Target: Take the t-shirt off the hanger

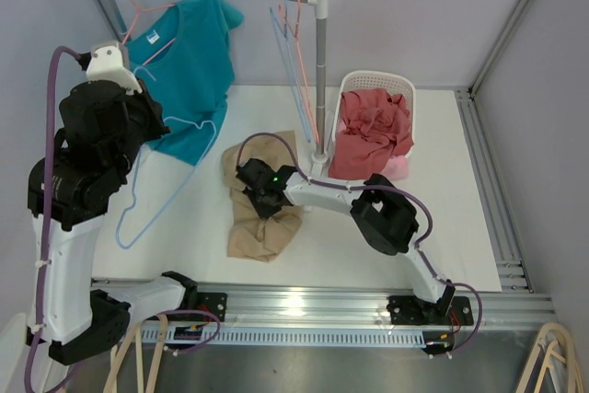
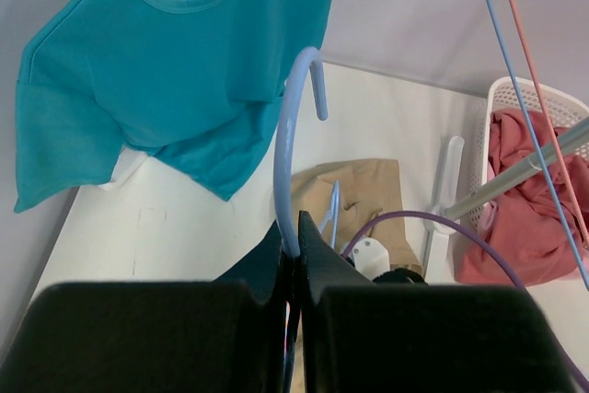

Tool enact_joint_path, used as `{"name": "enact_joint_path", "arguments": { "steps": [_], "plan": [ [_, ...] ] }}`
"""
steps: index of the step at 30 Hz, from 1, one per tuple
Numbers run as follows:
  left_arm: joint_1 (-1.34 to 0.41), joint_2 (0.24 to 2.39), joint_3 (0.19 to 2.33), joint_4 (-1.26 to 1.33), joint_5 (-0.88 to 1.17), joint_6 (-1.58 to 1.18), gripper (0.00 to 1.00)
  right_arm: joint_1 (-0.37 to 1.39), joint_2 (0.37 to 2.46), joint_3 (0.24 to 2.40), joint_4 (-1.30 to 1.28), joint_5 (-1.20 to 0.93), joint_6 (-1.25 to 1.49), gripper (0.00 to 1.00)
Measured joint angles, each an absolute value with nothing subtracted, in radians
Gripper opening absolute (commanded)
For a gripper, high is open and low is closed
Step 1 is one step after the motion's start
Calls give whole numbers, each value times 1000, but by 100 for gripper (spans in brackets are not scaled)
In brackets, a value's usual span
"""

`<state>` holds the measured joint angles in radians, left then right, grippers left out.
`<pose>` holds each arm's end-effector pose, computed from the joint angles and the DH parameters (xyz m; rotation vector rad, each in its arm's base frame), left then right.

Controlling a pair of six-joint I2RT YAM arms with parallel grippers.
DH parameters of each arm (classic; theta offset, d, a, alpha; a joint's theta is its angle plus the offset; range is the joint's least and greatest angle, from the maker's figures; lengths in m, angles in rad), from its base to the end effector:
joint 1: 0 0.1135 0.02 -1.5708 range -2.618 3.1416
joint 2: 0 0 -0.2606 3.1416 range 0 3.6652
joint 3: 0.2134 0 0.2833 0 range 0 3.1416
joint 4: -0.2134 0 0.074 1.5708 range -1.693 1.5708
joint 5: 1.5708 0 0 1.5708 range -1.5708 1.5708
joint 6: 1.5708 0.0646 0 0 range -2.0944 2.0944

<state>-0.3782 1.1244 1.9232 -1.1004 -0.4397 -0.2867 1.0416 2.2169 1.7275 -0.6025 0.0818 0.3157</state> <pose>0.1813 -0.0424 0.5495 -0.2157 1.8306 -0.0528 0.2637 0.4404 0.1216 -0.9333 2.5334 0.3277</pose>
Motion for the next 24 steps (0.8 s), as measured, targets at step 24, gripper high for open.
{"name": "enact_joint_path", "arguments": {
  "steps": [24],
  "plan": [
    [-327, 1181, 1927, -959, -442, -270, 1, 868, 1169, 1457, -797, 362, 393, 0]
  ]
}}
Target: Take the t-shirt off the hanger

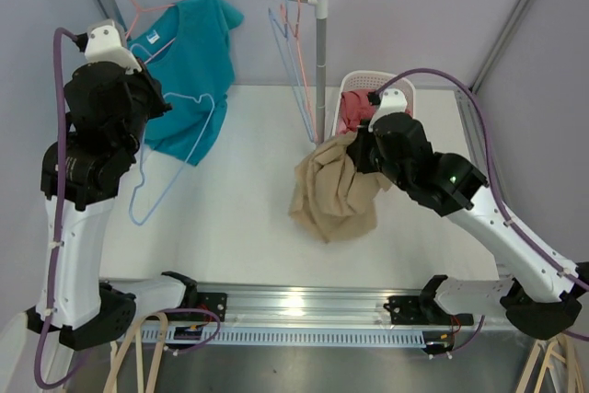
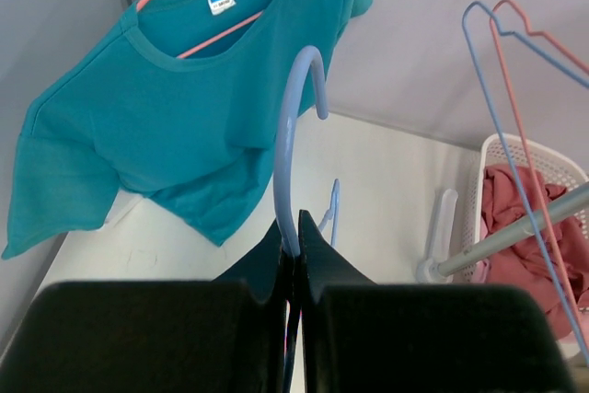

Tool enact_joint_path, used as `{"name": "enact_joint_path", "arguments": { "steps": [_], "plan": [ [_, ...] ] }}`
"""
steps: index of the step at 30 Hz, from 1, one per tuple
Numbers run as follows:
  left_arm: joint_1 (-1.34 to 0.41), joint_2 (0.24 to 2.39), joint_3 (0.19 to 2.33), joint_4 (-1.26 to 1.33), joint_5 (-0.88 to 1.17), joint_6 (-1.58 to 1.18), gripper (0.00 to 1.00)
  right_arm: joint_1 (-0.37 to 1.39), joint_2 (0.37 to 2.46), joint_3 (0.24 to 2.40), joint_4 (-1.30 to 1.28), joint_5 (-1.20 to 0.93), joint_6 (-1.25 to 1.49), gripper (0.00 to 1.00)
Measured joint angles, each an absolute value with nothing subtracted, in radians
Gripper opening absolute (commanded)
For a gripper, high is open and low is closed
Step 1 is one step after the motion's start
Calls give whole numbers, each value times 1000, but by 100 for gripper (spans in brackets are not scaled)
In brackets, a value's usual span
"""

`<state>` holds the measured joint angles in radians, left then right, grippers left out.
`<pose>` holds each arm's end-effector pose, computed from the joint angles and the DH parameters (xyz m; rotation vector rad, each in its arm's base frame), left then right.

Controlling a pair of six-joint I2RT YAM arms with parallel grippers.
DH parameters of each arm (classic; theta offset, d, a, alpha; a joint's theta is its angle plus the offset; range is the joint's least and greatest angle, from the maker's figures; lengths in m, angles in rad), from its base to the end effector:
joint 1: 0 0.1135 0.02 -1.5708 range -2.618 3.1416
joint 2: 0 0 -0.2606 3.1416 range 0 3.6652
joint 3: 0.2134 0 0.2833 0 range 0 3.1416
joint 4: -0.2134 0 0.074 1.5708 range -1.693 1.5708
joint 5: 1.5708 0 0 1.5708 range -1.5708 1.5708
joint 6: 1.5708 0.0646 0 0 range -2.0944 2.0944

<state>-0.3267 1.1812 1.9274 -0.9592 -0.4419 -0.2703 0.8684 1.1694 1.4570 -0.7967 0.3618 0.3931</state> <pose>0.2106 -0.0422 0.5586 -0.2654 1.7431 -0.0392 0.2010 0.2020 0.4239 -0.2696 2.0514 0.4084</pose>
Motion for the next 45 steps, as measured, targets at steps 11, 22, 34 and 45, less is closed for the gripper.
{"name": "enact_joint_path", "arguments": {
  "steps": [11, 22, 34, 45],
  "plan": [
    [-325, 1239, 1943, -813, -403, -222, 1, 613, 1415, 1734, -760, 416, 267, 0],
    [-324, 1247, 1858, -633, -358, -188, 1, 242, 1815, 2272, -721, 209, 231, 0],
    [-324, 1343, 1857, -499, -314, -155, 1, 177, 2143, 2055, -671, -11, 262, 4],
    [-324, 1405, 1894, -447, -281, -126, 1, 151, 2318, 2000, -659, -75, 276, 14]
  ]
}}
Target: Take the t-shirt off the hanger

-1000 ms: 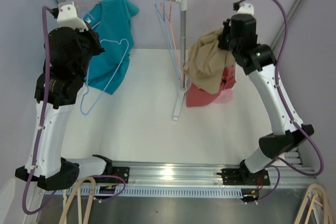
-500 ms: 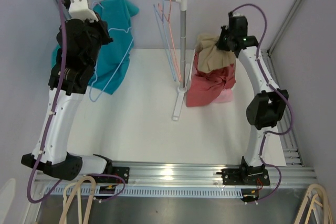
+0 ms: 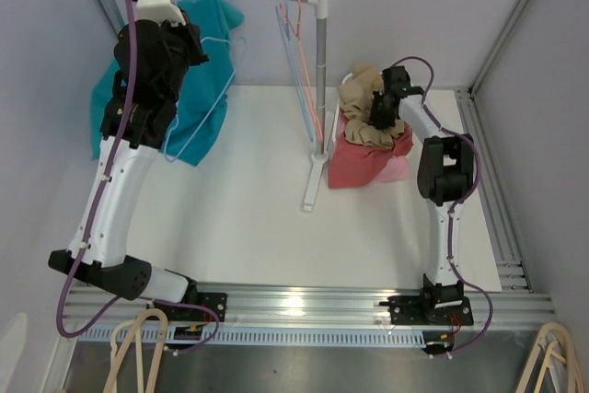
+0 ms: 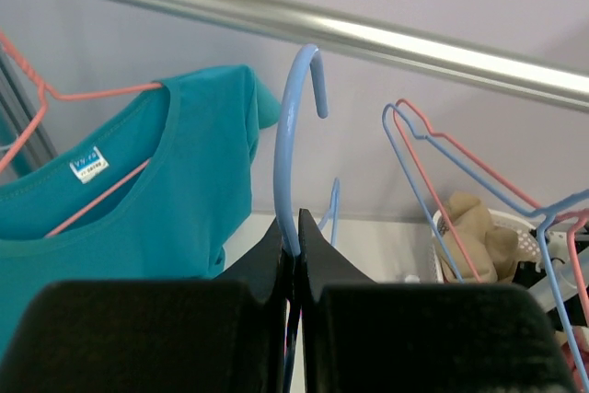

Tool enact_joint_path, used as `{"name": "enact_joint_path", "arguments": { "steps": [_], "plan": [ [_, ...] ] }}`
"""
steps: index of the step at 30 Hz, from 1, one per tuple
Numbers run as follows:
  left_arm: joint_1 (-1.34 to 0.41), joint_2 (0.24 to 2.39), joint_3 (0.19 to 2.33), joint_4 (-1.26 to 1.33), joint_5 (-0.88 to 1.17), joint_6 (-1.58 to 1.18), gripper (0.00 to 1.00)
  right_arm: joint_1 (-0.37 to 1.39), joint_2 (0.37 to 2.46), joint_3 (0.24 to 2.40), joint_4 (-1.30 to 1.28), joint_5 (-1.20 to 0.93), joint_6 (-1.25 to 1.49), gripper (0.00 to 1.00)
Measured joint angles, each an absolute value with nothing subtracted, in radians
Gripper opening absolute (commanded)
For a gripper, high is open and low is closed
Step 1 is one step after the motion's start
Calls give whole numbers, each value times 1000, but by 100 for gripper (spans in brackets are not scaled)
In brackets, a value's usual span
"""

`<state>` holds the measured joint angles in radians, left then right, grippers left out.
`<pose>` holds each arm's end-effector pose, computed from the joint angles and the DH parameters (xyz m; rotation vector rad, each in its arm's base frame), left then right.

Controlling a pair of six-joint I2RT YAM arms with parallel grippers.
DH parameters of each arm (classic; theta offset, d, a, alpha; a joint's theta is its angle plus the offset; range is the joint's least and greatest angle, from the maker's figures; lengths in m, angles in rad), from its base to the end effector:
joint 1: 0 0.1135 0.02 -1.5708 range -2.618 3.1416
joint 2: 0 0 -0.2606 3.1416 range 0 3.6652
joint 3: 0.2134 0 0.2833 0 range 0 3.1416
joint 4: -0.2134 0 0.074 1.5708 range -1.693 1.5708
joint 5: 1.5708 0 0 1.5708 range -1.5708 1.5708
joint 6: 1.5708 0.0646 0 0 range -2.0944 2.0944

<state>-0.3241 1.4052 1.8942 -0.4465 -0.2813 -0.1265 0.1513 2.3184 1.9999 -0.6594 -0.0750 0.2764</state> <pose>0.3178 -0.0878 0.5593 -0.0733 1.5299 -0.1441 0.5492 0.0886 0.1601 0.1310 2.5623 0.2604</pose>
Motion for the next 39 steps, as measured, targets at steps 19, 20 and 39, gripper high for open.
{"name": "enact_joint_path", "arguments": {
  "steps": [19, 20, 39],
  "plan": [
    [-352, 1572, 2045, -395, -199, -73, 1, 150, 2146, 1972, -754, 15, 245, 66],
    [-362, 1580, 2044, -383, -205, -58, 1, 150, 2138, 1979, -754, 21, 242, 66],
    [-508, 1678, 1877, 43, -402, 196, 1, 149, 1858, 1957, -718, 53, 222, 71]
  ]
}}
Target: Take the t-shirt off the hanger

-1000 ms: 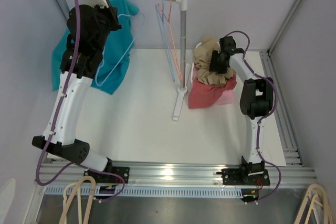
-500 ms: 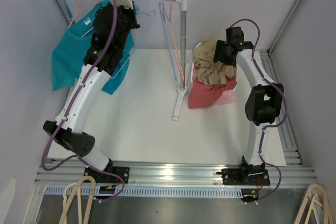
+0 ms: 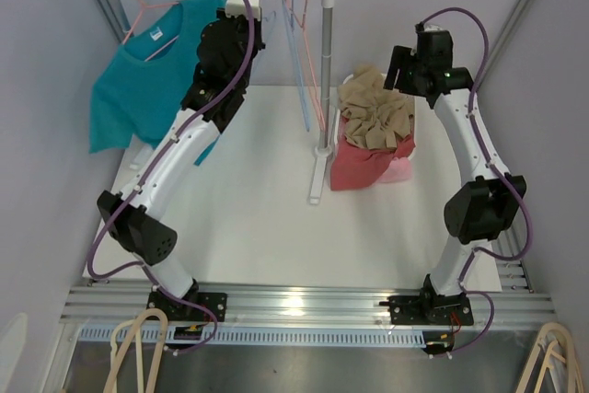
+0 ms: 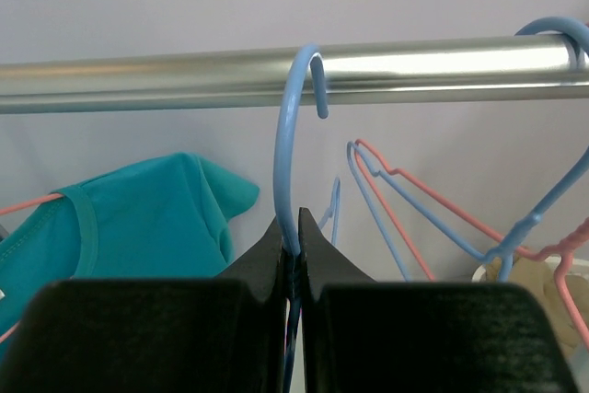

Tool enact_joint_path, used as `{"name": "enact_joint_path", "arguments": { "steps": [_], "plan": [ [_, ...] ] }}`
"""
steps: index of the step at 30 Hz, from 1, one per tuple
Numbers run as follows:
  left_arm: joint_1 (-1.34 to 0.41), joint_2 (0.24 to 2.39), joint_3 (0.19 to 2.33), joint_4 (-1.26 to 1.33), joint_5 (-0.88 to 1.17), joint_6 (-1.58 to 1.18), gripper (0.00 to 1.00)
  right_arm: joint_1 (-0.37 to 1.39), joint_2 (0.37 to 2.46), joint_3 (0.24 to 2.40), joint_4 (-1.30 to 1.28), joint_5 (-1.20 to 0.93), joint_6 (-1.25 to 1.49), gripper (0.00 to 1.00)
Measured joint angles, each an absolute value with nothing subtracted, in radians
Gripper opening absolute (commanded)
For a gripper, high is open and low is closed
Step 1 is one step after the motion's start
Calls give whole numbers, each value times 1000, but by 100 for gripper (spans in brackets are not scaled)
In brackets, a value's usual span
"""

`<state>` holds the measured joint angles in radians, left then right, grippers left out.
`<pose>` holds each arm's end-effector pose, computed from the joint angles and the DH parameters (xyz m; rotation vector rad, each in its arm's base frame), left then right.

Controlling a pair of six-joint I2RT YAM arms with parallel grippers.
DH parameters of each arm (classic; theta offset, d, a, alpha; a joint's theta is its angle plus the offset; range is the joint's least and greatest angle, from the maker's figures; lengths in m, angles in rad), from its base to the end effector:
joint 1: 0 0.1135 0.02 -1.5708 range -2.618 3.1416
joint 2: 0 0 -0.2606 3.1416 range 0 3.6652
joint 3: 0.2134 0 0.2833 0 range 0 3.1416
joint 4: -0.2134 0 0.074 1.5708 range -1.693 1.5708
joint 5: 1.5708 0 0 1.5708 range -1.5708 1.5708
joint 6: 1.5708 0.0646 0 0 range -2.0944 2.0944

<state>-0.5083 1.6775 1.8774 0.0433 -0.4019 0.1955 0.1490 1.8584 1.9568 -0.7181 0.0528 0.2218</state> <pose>0.3938 -0.1905 0.5185 0.1307 1.3410 0.0027 0.4715 0.0673 0.3699 0.1096 2.1908 0.1513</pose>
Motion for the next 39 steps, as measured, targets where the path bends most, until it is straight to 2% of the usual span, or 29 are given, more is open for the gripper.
{"name": "enact_joint_path", "arguments": {
  "steps": [7, 23, 31, 39],
  "plan": [
    [-522, 1687, 1877, 75, -443, 204, 1, 149, 1777, 1952, -694, 55, 208, 71],
    [-522, 1538, 1782, 156, -438, 200, 1, 149, 1775, 1935, -683, 41, 209, 71],
    [-522, 1669, 1987, 114, -410, 203, 1, 149, 1775, 1935, -683, 35, 209, 71],
    [-523, 1783, 2103, 61, -371, 201, 1, 149, 1775, 1934, -683, 33, 209, 71]
  ]
}}
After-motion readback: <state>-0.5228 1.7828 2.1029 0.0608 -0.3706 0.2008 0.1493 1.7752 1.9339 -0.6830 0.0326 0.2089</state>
